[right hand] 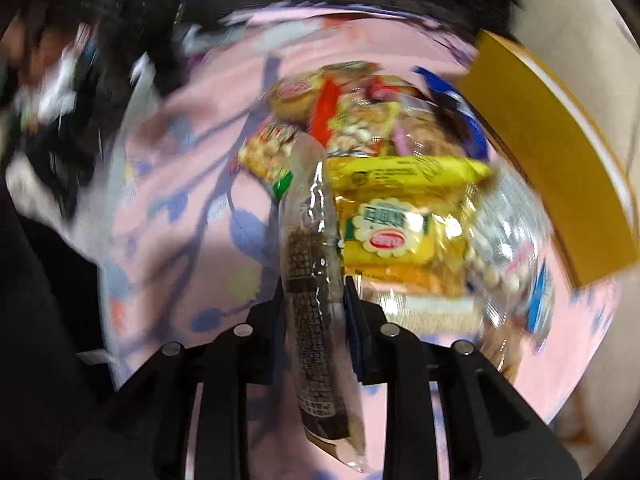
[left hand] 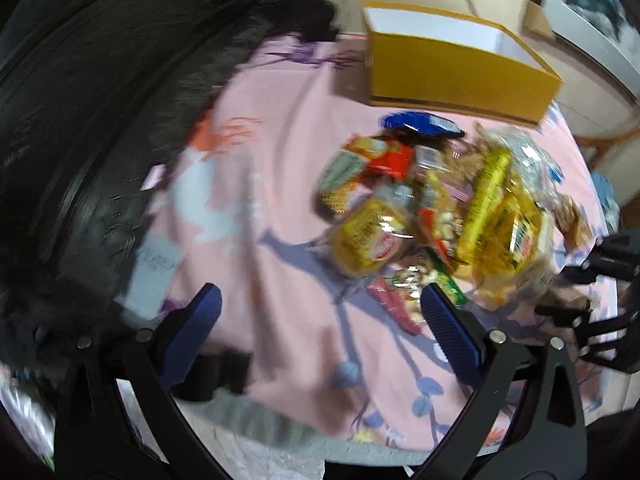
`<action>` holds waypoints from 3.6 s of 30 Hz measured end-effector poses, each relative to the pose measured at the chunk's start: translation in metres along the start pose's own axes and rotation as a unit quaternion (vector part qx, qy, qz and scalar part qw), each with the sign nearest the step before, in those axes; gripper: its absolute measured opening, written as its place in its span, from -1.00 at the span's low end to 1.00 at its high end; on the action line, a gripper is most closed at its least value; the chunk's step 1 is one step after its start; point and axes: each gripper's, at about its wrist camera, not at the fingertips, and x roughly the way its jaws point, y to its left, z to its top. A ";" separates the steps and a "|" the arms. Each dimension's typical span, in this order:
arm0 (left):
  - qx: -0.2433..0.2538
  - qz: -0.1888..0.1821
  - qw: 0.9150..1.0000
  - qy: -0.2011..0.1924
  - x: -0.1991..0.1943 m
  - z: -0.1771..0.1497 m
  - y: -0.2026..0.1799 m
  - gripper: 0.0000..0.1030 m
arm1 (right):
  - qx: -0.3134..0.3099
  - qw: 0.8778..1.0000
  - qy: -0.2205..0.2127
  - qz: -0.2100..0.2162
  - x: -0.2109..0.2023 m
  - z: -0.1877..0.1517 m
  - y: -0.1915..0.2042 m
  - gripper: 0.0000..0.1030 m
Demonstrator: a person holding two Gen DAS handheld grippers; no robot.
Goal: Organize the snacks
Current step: 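Grasp the clear-wrapped brown wafer roll with the right gripper, then grasp the small green-and-white candy packet with the left gripper while the right holds the roll, then carry both snacks over the yellow box and open both grippers to drop them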
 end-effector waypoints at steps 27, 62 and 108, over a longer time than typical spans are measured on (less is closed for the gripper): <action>0.101 -0.115 0.988 -0.025 0.097 -0.027 -0.077 0.74 | 0.339 0.939 -0.056 0.014 -0.042 -0.055 -0.014 -0.48; 0.169 -0.004 0.978 -0.125 0.056 -0.018 -0.092 -0.61 | 0.343 0.937 -0.057 0.019 -0.045 -0.048 -0.012 -0.46; 0.069 -0.165 0.947 -0.268 -0.043 0.352 -0.098 -0.71 | 0.300 0.899 -0.281 -0.153 -0.159 0.162 -0.247 -0.41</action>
